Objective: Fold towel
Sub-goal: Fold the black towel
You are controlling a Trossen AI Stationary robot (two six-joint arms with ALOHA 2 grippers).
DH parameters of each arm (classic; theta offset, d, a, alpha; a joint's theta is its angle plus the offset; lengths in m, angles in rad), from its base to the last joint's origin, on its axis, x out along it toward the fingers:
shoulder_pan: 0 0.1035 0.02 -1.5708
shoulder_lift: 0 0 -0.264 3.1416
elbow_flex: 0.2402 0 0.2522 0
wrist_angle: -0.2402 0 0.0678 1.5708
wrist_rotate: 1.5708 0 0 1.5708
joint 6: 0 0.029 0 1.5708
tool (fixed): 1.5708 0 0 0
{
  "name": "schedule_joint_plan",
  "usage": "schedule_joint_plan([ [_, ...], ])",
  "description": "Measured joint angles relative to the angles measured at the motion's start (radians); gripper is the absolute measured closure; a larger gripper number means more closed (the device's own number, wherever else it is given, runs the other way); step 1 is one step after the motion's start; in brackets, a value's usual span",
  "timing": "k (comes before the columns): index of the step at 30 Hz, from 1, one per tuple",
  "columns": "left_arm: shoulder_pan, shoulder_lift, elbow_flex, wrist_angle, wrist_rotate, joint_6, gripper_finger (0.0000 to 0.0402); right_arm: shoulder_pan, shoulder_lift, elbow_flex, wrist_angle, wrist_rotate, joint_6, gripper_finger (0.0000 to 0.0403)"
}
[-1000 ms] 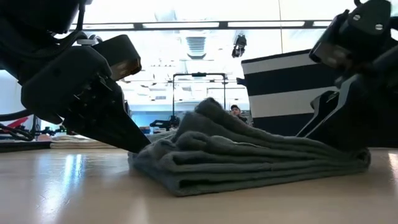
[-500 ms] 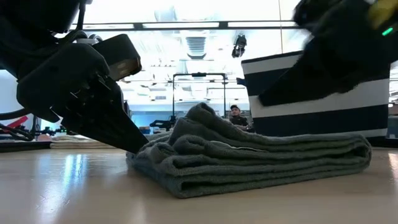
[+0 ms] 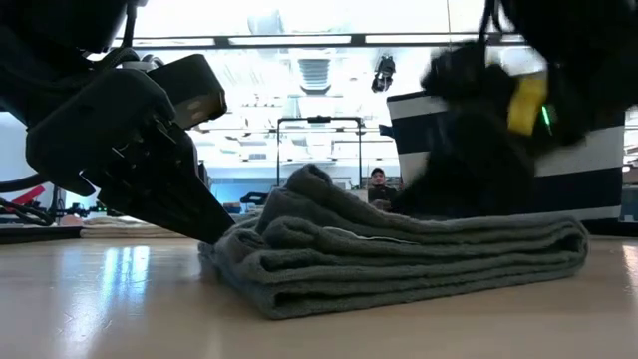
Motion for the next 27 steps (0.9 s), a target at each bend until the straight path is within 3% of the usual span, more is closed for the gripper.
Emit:
schedule_joint_plan([
  [5,0.000,-0.002,0.000,-0.001,0.001,0.007,0.0294,-0.070,0.002,0.005,0.000,0.001,-0.014,0.0204],
  [10,0.000,-0.009,0.000,-0.006,0.011,0.027,0.0282,-0.136,0.096,0.008,0.048,-0.088,0.039,0.0204],
  [19,-0.001,-0.037,0.000,-0.034,0.019,0.032,0.0267,-0.147,0.152,0.009,0.067,-0.108,0.010,0.0204],
  [24,0.000,-0.156,-0.002,-0.079,0.041,0.017,0.0269,-0.147,0.096,0.004,0.041,-0.122,-0.084,0.0204],
  [27,0.005,-0.263,0.001,-0.056,-0.002,0.070,0.0269,-0.149,0.080,0.005,0.044,-0.117,-0.108,0.0204],
])
